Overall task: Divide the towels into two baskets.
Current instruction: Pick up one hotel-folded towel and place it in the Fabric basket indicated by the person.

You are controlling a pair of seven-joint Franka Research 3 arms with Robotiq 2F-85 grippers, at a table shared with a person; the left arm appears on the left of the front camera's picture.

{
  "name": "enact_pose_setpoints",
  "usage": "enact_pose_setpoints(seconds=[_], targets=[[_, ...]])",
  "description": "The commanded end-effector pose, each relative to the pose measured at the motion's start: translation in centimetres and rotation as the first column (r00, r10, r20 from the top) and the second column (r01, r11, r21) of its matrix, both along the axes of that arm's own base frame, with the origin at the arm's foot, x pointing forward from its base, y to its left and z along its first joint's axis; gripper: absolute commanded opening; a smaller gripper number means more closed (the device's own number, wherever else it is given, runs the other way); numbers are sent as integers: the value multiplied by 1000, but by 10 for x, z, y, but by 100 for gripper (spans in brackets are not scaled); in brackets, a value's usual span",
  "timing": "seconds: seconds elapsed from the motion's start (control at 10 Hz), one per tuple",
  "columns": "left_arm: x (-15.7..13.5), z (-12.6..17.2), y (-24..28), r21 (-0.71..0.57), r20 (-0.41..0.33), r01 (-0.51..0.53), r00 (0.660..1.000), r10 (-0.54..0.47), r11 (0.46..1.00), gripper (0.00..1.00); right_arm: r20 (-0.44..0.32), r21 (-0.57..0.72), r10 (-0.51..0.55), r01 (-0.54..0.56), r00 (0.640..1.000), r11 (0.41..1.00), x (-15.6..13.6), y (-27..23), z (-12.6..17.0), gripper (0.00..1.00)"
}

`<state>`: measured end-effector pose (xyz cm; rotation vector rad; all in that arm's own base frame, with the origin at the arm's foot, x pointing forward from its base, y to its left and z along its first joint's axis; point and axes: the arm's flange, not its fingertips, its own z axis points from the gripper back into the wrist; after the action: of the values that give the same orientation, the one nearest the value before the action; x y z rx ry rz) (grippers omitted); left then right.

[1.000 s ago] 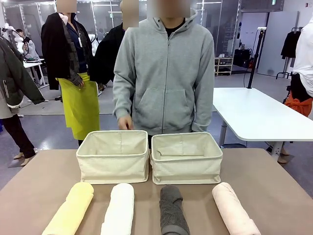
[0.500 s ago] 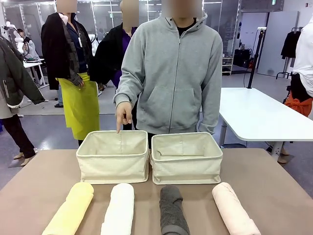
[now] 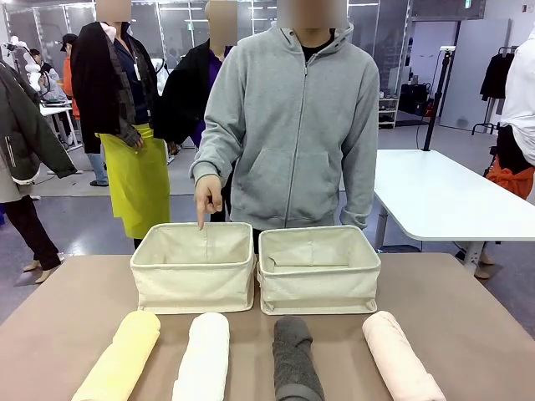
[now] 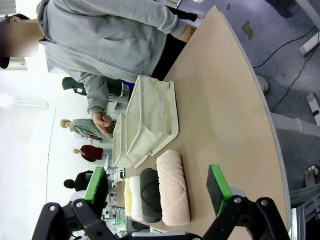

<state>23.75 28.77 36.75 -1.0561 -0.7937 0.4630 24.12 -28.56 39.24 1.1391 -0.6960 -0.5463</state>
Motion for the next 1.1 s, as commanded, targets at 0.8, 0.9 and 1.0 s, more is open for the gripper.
enact_pose_setpoints(seconds=[0.8,0.9,1.0], targets=[[85,59,-238,516,-355,564,826,-438,645,100,7,14,-4,4,1000,1000,-1,1,2,100],[85,53,-259,538,-412,603,798,-441,589,100,7,14,-4,4,1000,1000,-1,1,2,100],[87,44,-274,554,-468,629,777,-422,546,100,7,14,-4,4,1000,1000,-1,1,2,100]])
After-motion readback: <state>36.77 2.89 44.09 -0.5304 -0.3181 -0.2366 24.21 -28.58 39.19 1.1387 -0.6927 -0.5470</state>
